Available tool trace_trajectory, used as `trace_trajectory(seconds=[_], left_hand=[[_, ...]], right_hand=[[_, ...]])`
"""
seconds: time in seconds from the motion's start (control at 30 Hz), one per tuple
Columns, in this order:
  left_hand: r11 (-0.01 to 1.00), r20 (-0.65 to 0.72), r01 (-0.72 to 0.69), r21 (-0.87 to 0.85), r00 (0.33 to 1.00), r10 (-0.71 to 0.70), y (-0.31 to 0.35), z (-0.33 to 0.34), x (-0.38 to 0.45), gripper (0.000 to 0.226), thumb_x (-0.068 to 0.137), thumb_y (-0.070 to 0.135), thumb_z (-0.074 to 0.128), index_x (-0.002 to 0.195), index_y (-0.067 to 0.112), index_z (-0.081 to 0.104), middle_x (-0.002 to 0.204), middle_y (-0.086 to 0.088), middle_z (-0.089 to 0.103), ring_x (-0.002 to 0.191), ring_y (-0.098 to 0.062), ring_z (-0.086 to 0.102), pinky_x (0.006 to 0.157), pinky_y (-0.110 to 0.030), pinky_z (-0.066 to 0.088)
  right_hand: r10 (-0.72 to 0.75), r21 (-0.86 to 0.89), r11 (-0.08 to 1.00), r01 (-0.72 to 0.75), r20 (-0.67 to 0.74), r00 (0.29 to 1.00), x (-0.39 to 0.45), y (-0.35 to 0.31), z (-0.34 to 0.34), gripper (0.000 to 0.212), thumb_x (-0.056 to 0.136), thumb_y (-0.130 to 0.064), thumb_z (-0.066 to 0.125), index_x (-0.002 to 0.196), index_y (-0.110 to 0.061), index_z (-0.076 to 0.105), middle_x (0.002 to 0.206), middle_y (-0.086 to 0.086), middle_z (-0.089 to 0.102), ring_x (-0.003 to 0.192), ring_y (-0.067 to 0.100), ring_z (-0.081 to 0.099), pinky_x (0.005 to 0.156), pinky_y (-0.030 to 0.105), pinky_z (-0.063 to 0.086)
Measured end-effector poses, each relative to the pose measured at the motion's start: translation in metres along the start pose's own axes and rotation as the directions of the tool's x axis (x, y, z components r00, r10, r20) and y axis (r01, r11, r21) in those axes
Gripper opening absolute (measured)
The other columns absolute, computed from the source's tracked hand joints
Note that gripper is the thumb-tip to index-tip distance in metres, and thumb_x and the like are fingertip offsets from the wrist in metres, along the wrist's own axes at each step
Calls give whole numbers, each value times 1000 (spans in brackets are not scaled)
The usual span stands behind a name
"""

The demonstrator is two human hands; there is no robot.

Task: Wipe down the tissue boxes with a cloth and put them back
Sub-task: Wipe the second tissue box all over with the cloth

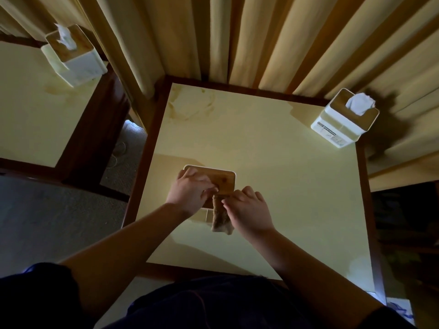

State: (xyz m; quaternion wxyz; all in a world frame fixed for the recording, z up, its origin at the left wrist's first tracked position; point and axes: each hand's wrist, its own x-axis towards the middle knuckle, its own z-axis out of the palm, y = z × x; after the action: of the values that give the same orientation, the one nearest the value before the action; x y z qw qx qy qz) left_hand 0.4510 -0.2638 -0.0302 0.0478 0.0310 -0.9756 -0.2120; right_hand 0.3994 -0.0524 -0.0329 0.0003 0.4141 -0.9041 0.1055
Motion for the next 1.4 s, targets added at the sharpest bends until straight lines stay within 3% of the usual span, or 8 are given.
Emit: trace_trajectory(seconds=[0.13,0.33,0.47,0.7,0.83,0.97,1.17,1.4], left_hand=[[999,52,52,4,997,-52,7,2,-8,41,89,39,43,98,26,81,100,6,68,103,-27,60,90,-42,46],[965,-14,262,-14,965,-262,2,-7,-13,21,85,29,72,105,24,75,102,4,70,103,-27,57,89,-41,42],[985,-31,167,-36,985,-168,-3,-7,-14,13,86,24,79,97,31,80,92,6,72,97,-26,56,83,-40,42],[985,-22,169,39,986,-168,-2,-1,-10,15,87,22,76,102,22,78,106,-1,60,100,-28,55,84,-43,49],[992,-47,126,22,991,-125,6,8,-8,45,93,27,64,137,19,60,139,-6,57,127,-32,52,105,-52,45],[983,42,181,19,982,-182,11,18,-1,68,103,52,37,158,12,36,162,-9,39,153,-33,30,128,-54,17],[980,12,199,19,980,-200,5,30,1,63,108,50,32,157,11,40,161,-8,42,155,-30,26,130,-47,8],[979,-47,206,-6,978,-206,4,35,0,58,106,44,40,151,10,49,153,-11,53,149,-34,38,128,-51,17]], right_hand=[[82,29,996,-83,36,996,2,-2,-4,3,87,-31,82,90,-31,81,86,-6,71,89,27,64,69,38,49],[104,25,994,-105,57,993,3,-4,-2,10,86,-31,79,96,-32,80,92,-7,72,90,25,64,72,39,50],[104,3,995,-104,57,993,4,-7,-5,10,84,-30,83,94,-31,81,89,-7,73,88,25,64,71,38,49],[69,-56,996,-66,57,996,6,-11,-10,7,87,-37,74,88,-33,79,82,-10,72,85,25,63,74,39,45],[92,-63,994,-89,44,995,5,-14,-9,16,90,-38,65,87,-32,79,81,-9,72,84,25,62,73,38,44],[89,-42,995,-87,47,995,2,-16,-10,29,96,-38,53,85,-28,78,84,-10,72,91,27,60,73,38,41],[92,-22,996,-90,98,991,0,-16,-13,27,91,-34,50,80,-24,72,83,-8,72,89,29,59,71,38,38],[136,-87,989,-118,254,958,15,-24,-21,20,84,-28,54,73,-20,69,74,-6,67,91,30,60,76,40,40]])
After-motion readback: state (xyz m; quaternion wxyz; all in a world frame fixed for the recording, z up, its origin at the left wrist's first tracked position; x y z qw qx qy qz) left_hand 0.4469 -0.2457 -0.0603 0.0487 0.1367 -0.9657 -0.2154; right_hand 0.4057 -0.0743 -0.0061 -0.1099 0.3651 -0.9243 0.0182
